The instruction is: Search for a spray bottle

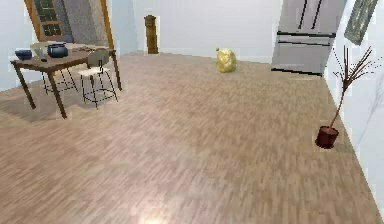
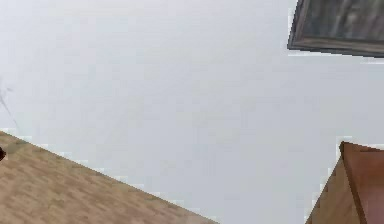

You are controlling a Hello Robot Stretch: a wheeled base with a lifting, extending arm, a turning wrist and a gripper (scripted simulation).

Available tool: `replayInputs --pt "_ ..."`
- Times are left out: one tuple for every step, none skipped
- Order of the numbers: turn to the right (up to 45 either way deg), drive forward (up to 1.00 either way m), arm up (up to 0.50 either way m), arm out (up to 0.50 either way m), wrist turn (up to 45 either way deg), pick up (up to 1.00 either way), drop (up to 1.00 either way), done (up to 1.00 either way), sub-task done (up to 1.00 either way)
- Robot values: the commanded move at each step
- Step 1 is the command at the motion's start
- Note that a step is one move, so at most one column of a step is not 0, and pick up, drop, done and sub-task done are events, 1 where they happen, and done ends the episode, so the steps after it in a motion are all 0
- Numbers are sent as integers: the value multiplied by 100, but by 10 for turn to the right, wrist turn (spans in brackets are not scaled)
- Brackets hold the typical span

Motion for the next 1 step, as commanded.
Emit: replayInputs --pt "0 5 0 0 0 0 0 0 0"
